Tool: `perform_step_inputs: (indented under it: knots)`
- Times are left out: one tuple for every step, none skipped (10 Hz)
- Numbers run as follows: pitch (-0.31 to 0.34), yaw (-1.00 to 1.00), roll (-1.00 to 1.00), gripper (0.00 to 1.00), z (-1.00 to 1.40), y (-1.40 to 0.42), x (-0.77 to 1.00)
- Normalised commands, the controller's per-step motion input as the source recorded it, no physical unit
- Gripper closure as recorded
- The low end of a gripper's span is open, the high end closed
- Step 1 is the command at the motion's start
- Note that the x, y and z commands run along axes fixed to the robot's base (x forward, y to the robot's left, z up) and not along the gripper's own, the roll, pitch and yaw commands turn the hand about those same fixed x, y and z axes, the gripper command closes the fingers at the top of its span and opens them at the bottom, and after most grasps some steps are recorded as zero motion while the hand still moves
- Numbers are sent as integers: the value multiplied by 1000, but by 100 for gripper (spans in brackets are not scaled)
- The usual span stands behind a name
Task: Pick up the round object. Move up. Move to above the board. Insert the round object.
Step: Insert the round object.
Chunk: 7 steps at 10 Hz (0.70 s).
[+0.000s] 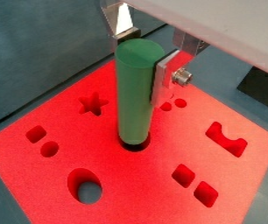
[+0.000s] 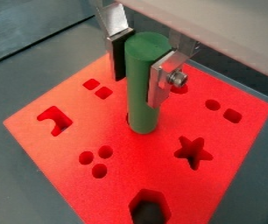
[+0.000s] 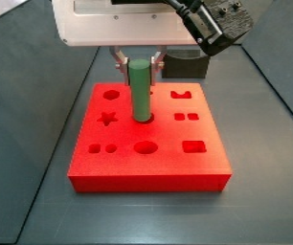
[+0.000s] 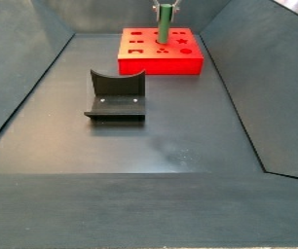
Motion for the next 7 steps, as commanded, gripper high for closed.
perform_step_inputs:
  knots:
    - [-107,0,0,100,-154,-31,-43]
    - [-104,0,0,100,-154,-49,-20]
    - [-104,0,0,100,-166,-40,0]
    - [-104,0,0,100,-203,-14,0]
    - [-86,0,0,100,-260,0,3]
    - [-71,0,0,100,-277,0,43]
    - [-61,0,7,100,-271,-29,63]
